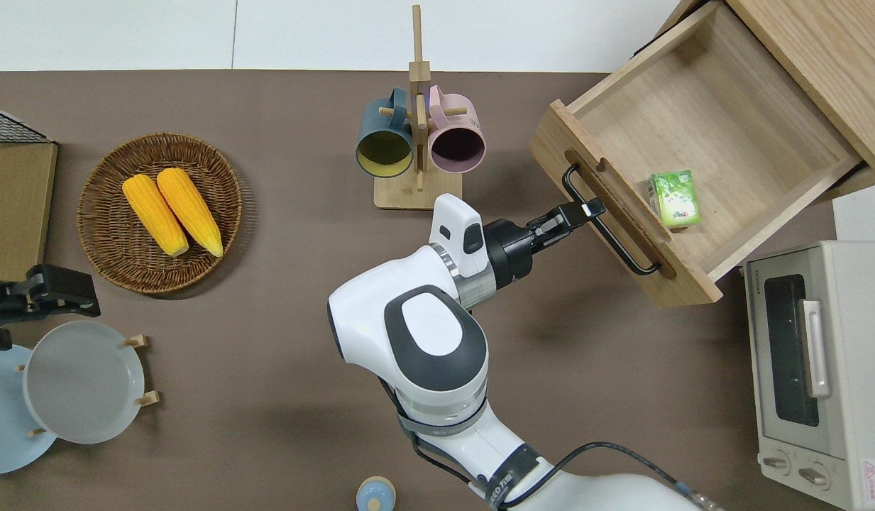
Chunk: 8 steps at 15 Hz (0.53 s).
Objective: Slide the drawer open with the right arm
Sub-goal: 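Pull the handle toward the robot with the right gripper, sliding the drawer out, then open the right gripper to release the drawer handle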
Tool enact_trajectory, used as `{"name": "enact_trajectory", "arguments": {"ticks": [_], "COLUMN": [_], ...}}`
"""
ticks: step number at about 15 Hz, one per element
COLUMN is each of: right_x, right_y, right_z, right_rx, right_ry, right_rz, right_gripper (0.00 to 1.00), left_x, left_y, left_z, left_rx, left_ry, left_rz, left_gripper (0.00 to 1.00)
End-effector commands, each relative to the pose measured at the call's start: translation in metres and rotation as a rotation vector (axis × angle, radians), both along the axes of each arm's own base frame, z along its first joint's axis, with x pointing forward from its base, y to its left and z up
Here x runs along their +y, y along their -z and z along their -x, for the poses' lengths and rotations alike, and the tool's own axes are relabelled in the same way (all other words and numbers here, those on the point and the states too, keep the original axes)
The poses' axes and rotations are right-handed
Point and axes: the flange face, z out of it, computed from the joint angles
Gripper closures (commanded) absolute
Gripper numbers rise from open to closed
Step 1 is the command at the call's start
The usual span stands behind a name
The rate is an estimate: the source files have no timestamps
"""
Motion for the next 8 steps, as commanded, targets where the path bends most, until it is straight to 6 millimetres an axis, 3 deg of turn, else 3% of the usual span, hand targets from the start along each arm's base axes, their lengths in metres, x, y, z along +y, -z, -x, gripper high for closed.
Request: {"name": "enact_trajectory", "arguments": {"ticks": [1, 5, 8], "right_x": [0.0041, 0.0078, 0.0027], "right_y": [-0.0169, -0.0154, -0.0176], "right_z": [0.0115, 0.0148, 0.0102], "right_rx": [0.006, 0.010, -0.005], "right_ry": [0.056, 0.056, 0.058], "right_rz": [-0.005, -0.005, 0.004], "right_gripper": [0.949, 0.780, 0.243], "left_x": [0.0001, 0.0001, 0.0001], "left_y": [-0.0043, -0.0043, -0.0043], "left_z": [0.0028, 0.0028, 0.0028], "left_rx": [-0.007, -0.007, -0.007], "left_ry": [0.009, 0.009, 0.009], "left_rz": [0.005, 0.005, 0.005], "left_gripper": [0.01, 0.01, 0.01]}}
